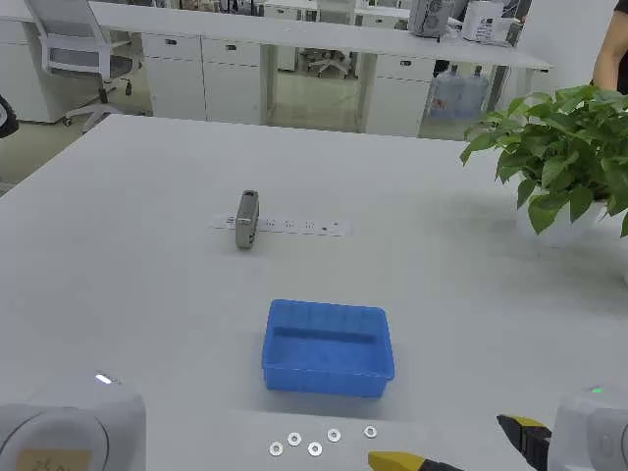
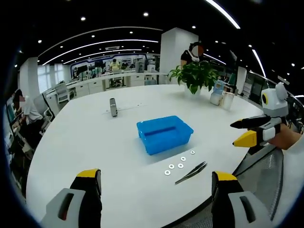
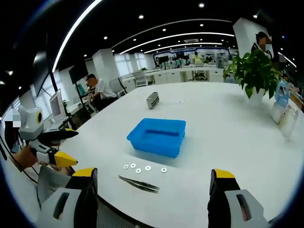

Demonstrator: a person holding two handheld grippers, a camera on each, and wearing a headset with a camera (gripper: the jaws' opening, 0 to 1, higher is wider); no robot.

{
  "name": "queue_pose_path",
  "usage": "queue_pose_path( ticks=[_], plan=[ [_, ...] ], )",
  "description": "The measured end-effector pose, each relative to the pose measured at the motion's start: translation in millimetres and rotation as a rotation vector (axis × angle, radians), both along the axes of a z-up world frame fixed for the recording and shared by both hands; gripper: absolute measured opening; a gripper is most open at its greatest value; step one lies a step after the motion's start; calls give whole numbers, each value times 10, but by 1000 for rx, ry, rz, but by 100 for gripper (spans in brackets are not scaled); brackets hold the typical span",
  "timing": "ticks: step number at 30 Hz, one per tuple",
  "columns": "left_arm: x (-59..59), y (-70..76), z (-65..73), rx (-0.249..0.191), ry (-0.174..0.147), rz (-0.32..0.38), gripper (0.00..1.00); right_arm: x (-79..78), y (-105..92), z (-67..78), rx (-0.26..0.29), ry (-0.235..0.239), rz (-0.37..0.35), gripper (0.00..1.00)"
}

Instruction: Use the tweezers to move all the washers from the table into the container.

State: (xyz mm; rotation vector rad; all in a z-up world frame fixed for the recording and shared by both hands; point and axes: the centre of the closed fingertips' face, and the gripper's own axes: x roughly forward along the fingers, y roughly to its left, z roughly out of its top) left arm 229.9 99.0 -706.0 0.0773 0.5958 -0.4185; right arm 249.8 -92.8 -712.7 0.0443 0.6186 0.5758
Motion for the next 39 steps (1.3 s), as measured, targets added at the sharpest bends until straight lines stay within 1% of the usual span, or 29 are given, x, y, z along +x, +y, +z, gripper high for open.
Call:
queue_pose_path(
  ticks=[3,7,12,17,28,39],
  plan=[
    [-11,-13,-26,1,10,-9,99,6,2,1,-1,-1,-1,98],
    [-8,-14,-30,-9,9,-4,99,16,-15,3,-3,-2,-4,98],
    [-3,-3,-39,0,12,-6,99,18,-28,0,-2,-2,-10,98],
    [-8,-26,-33,-10,12,-17,99,10,-49,-18,-12,0,-14,97],
    [-3,-30,-38,4,12,-20,99,15,-60,-16,-15,-3,-16,97],
    [3,-33,-34,-1,13,-19,99,19,-54,-20,-20,-10,-8,97]
  ],
)
